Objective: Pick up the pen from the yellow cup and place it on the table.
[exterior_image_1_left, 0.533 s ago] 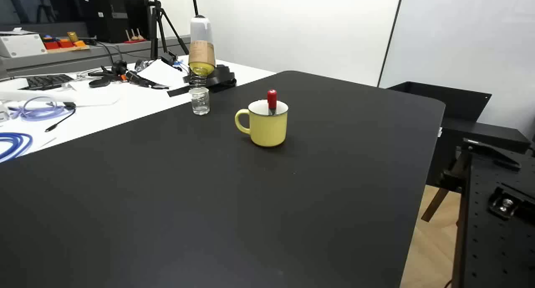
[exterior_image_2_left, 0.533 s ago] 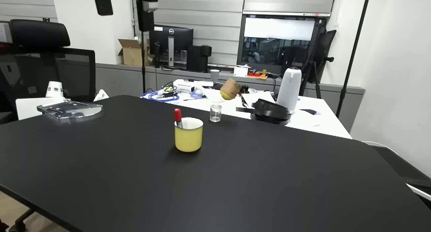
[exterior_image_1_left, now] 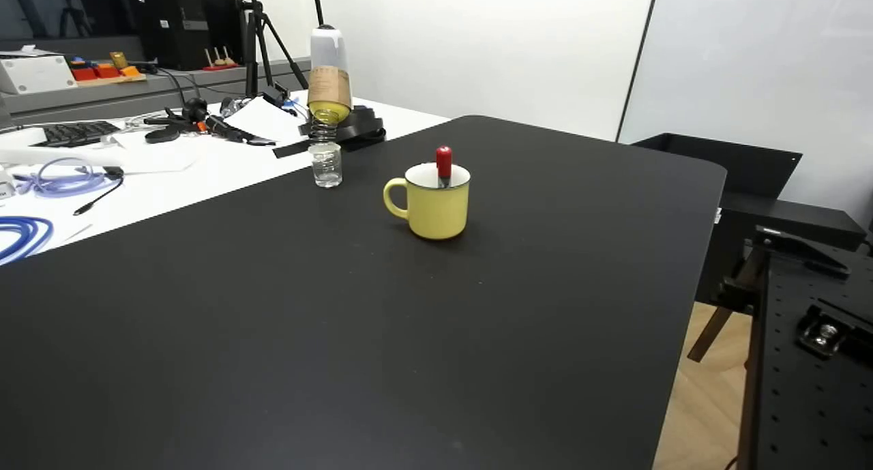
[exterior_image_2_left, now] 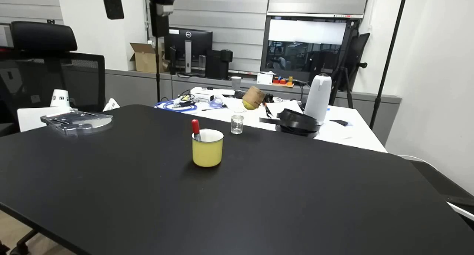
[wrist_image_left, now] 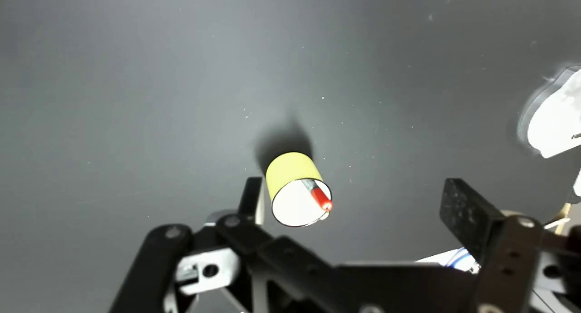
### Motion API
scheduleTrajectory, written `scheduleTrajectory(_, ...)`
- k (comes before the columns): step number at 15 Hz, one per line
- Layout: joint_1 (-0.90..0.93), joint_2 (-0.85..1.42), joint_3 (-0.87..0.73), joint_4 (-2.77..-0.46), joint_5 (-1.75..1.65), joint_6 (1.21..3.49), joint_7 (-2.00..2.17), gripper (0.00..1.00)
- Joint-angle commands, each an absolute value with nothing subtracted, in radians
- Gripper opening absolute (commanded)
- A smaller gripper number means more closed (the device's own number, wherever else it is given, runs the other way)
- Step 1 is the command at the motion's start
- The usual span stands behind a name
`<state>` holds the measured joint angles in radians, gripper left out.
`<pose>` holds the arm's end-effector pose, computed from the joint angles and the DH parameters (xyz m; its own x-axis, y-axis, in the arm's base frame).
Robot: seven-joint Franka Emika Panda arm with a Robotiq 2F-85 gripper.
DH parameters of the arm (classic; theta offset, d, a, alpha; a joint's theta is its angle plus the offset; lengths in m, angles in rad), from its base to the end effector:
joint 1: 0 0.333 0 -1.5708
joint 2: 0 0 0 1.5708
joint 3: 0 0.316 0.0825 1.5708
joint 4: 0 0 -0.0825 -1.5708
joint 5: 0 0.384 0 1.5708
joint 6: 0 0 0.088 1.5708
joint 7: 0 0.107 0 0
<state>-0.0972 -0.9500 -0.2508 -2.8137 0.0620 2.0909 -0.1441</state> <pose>0.2798 -0.0940 0.4612 0.9571 -0.1704 0.2342 -0.1163 -0.9667 -0.2280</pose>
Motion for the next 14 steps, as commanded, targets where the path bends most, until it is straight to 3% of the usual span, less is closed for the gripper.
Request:
scheduleTrajectory(1, -0.108, -0.947, -0.241, -2.811, 0.072, 2.088, -0.153, 1.0)
scheduleTrajectory(7, -0.108, -0.885, -0.252, -2.804, 0.071, 2.152, -0.158, 1.0)
scheduleTrajectory(14, -0.04, -0.58, -0.264, -2.755, 0.119, 2.373, -0.216, 1.0)
